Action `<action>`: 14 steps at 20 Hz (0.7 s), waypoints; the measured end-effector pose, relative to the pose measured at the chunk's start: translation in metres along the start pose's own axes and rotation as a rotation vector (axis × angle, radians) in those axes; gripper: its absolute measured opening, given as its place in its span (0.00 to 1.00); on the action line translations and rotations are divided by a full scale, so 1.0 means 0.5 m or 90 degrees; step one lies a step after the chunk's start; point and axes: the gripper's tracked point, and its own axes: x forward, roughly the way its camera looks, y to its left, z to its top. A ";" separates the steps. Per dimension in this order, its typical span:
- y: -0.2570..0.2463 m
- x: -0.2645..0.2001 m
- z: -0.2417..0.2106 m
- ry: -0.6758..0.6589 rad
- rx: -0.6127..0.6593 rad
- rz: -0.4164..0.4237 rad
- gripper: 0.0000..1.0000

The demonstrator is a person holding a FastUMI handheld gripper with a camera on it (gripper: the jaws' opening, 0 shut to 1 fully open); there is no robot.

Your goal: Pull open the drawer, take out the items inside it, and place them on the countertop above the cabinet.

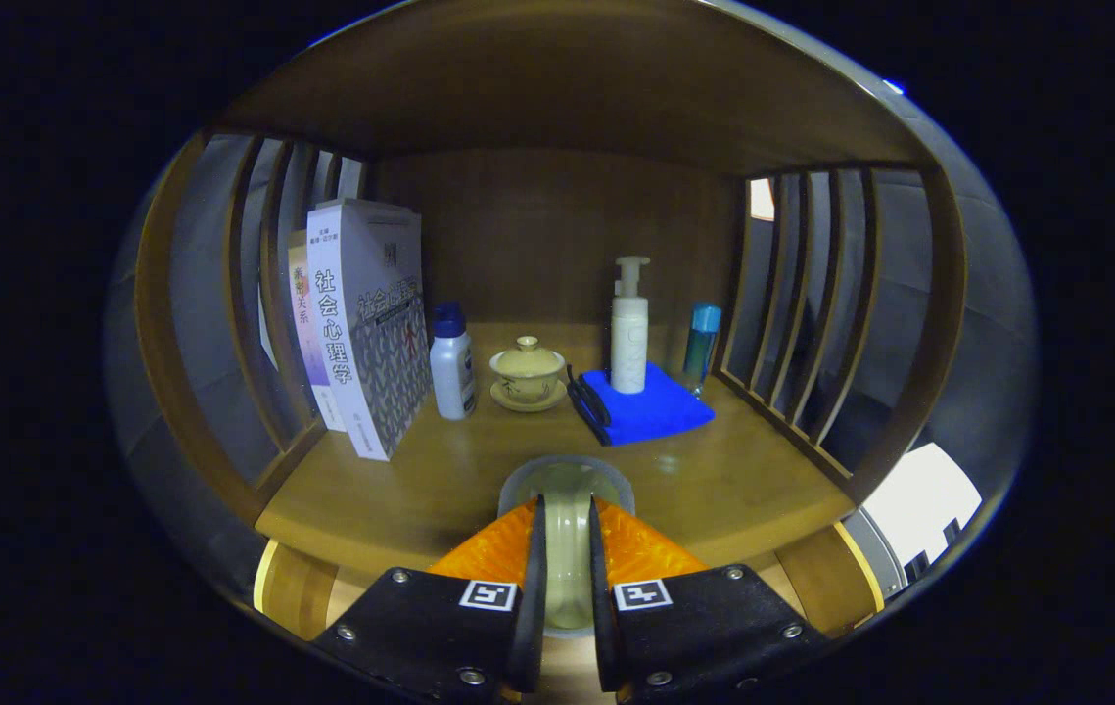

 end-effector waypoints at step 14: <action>-0.024 0.121 0.011 0.006 -0.016 0.018 0.39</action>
